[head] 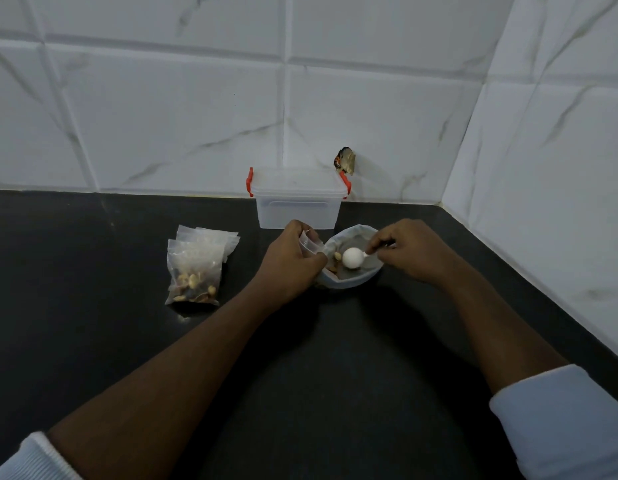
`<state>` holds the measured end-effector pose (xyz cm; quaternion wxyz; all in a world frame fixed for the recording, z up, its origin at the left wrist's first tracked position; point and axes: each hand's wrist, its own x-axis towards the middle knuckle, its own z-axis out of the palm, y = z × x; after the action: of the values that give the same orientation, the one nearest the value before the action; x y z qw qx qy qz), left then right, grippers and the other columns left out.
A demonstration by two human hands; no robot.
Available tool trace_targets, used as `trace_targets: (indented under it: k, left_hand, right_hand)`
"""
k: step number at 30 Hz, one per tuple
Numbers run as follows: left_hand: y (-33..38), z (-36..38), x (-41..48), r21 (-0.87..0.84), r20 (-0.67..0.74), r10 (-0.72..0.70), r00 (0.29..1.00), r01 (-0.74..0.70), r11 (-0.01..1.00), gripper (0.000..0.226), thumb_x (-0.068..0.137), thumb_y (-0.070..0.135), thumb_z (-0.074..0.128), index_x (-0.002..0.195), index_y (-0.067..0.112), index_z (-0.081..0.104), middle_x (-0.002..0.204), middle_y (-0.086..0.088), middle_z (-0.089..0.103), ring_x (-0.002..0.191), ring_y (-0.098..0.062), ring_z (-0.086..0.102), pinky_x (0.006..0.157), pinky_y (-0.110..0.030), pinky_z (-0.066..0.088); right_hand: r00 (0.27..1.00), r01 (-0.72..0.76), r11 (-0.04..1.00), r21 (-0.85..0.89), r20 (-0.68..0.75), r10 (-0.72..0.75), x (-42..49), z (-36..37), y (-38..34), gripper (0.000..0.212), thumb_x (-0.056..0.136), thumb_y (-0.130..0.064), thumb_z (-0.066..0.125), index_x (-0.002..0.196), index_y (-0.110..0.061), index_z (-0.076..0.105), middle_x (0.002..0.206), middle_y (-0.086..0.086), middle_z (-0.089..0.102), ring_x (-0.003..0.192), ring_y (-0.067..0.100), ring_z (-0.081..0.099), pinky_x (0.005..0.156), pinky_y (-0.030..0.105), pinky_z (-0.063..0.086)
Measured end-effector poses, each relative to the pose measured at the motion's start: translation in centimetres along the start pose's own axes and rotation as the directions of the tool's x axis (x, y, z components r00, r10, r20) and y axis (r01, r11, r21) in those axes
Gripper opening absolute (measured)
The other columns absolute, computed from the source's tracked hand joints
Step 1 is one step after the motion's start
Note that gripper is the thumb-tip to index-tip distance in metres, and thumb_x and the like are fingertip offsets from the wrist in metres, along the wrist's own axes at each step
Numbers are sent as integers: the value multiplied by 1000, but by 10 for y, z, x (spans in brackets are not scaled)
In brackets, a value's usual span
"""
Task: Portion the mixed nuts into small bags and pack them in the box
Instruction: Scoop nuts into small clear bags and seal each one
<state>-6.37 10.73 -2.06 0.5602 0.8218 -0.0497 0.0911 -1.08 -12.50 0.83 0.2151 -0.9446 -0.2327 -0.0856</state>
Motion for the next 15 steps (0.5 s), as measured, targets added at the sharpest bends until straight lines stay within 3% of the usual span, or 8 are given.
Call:
trace_targets:
  k: [4,9,13,15]
  left_hand:
    - [-1,0,1,12,14,-9,1000,9,1000,27,96,21,69,116,28,52,104,12,57,90,-7,66,62,-17,56]
    - [-1,0,3,33,22,-19,1000,19,999,27,96,22,69,115,29,51,104,12,57,91,-7,66,61,-16,56]
    - [-1,-1,3,36,33,-33,999,32,999,28,96,22,69,116,29,51,103,13,56,90,-7,66,59,-15,56]
    - [-1,0,3,38,36,-35,999,33,999,28,96,22,69,116,29,51,104,13,57,90,-7,65,59,-14,55]
  right_hand:
    - [985,-10,997,81,-172,24,-3,-6,6,26,88,-5,64,98,-21,81,95,-11,73,86,-6,61,76,12,46]
    - [1000,-15,1000,-2,25,15,0,8,-3,26,95,-12,63,113,-22,78,103,-10,69,88,-1,61,70,14,40]
    - [995,-53,999,-9,-85,52,-1,-4,5,23,93,-13,63,103,-22,81,95,-8,73,82,2,63,68,17,45]
    - [996,-61,998,-30,-59,59,-3,-7,9,22,93,-13,63,102,-23,81,95,-10,71,81,-2,61,68,14,41]
